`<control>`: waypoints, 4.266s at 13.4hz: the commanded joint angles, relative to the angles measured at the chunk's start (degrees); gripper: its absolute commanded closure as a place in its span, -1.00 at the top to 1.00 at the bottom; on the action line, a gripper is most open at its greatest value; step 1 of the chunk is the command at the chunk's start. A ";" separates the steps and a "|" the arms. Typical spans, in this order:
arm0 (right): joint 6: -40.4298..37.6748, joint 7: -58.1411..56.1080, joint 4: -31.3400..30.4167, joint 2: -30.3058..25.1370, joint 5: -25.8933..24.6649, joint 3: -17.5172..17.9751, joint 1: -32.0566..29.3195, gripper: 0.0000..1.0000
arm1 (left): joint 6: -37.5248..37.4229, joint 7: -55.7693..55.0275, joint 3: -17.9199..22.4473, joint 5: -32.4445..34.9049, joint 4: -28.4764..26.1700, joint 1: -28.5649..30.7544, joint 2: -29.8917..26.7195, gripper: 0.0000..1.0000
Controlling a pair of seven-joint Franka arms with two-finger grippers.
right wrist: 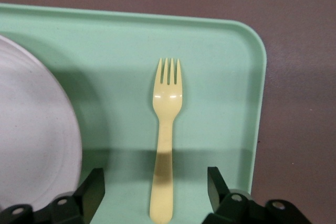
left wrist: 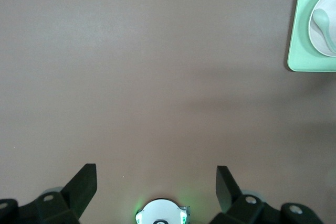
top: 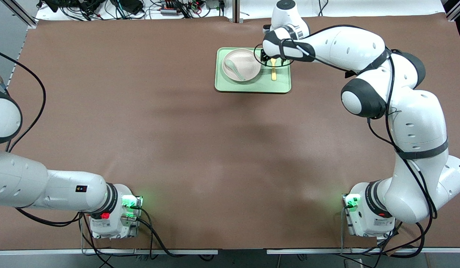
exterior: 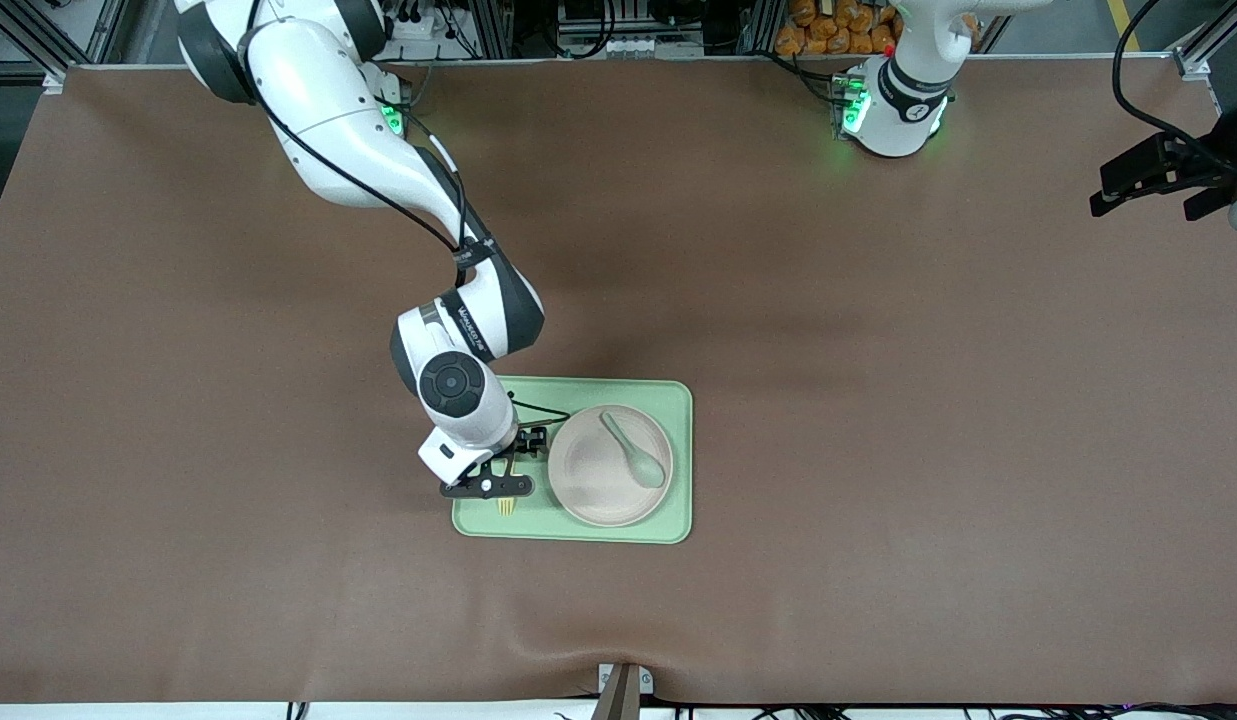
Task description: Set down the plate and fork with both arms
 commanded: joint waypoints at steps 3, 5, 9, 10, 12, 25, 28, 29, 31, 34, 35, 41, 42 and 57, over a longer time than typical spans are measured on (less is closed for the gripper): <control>-11.04 0.25 9.04 -1.77 0.15 0.54 -3.78 1.00 | 0.55 -0.75 0.07 -0.14 -0.12 -0.51 -0.09 1.00; -16.68 0.25 13.71 -2.46 0.06 0.54 -5.63 1.00 | 0.55 -0.93 0.07 -0.14 -0.12 -0.77 -0.09 1.00; -22.12 -9.02 11.53 -11.15 0.15 0.36 -12.29 1.00 | 0.90 -1.28 -0.02 -0.14 -0.21 -1.04 0.34 1.00; -24.41 -10.89 11.45 -12.82 0.23 0.36 -13.97 1.00 | 1.07 -1.28 -0.10 -0.14 -0.04 -1.04 0.43 1.00; -29.25 -10.90 11.44 -15.38 0.15 0.19 -16.70 1.00 | 1.25 -1.28 -1.15 1.43 -0.12 -0.95 0.43 1.00; -35.89 -19.17 -11.52 -44.44 -0.82 0.10 -28.31 1.00 | 1.78 -1.37 -6.17 2.76 -0.12 1.77 1.22 1.00; -34.10 -19.08 -18.17 -48.78 -2.66 0.19 -28.05 1.00 | 2.04 -1.37 -6.52 2.67 -0.12 2.04 1.31 1.00; -34.36 -19.17 -18.00 -48.61 -3.19 0.27 -28.05 1.00 | 2.30 -1.45 -6.69 2.58 -0.12 2.04 1.49 1.00; -34.80 -19.52 -16.52 -48.17 -3.28 0.36 -28.05 1.00 | 2.57 -4.86 -7.57 2.58 -0.12 2.04 1.75 1.00; -34.81 -19.87 -13.79 -47.12 -3.72 0.36 -28.40 1.00 | 2.92 -6.38 -8.01 2.93 -0.12 2.04 1.84 1.00; -35.07 -20.05 -12.39 -46.60 -3.89 0.19 -28.75 1.00 | 3.53 -6.03 -8.01 2.93 -0.21 2.13 1.84 1.00; -35.60 -24.62 -11.32 -46.68 -6.71 0.19 -28.66 1.00 | 5.65 -3.57 -8.10 3.29 -1.00 1.78 2.02 1.00; -35.60 -24.44 -11.32 -46.68 -6.71 0.19 -28.66 1.00 | 5.65 -3.30 -8.10 3.29 -1.00 1.78 2.02 1.00; -34.19 -24.18 -11.76 -46.77 -3.81 0.19 -28.58 1.00 | 5.65 0.13 -8.10 3.20 -1.88 2.04 1.58 1.00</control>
